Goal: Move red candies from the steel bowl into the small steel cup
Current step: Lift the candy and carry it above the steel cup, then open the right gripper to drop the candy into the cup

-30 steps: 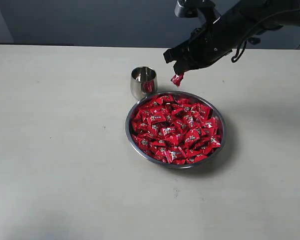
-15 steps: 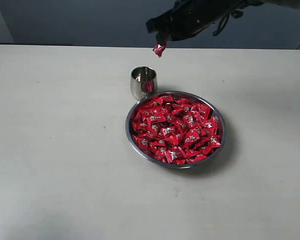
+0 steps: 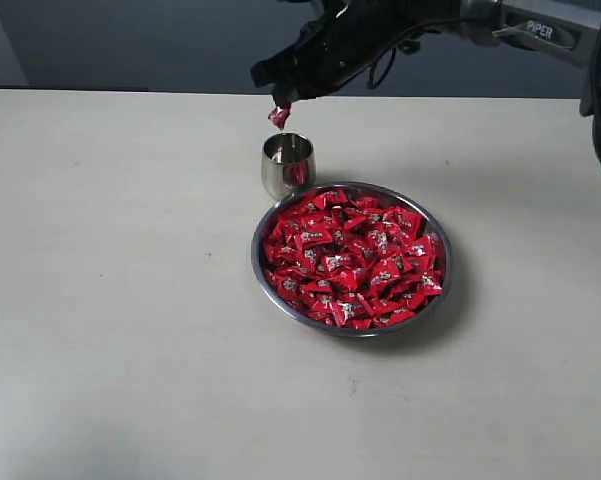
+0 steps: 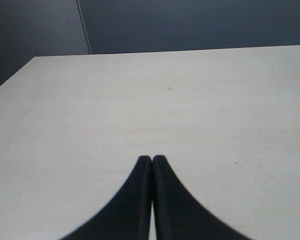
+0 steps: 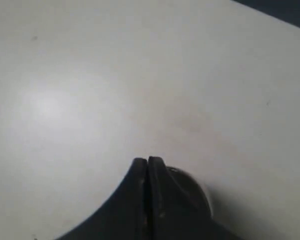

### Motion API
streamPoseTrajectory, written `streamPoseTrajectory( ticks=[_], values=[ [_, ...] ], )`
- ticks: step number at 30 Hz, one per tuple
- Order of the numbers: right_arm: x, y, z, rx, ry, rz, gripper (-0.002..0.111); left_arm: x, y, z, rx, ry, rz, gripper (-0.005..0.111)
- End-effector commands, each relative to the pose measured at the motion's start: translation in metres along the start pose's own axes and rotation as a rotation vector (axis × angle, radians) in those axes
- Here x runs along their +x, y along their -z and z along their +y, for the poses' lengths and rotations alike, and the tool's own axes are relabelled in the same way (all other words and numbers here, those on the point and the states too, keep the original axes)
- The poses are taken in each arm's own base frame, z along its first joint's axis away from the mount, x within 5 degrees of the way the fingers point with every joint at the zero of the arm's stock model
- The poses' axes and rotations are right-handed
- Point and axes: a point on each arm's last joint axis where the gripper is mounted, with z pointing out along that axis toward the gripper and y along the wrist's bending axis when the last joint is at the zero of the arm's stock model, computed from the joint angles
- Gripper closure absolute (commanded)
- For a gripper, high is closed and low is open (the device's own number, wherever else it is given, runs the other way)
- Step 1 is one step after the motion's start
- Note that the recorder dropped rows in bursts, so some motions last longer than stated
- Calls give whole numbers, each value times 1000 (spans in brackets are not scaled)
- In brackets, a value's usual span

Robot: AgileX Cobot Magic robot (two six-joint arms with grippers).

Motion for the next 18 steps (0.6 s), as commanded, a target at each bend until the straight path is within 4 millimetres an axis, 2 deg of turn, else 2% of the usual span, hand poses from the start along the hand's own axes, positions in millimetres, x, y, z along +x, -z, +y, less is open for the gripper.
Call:
streamPoseTrajectory(
  ticks=[1, 15, 18],
  values=[
    [5, -7, -6, 23, 21, 28, 109, 1, 0, 0, 4, -2, -8, 106],
    [10, -13, -9, 34, 34, 61, 108, 1, 0, 0, 4, -2, -8, 106],
    [11, -13, -9, 27, 32, 72, 95, 1, 0, 0, 4, -2, -8, 106]
  ],
)
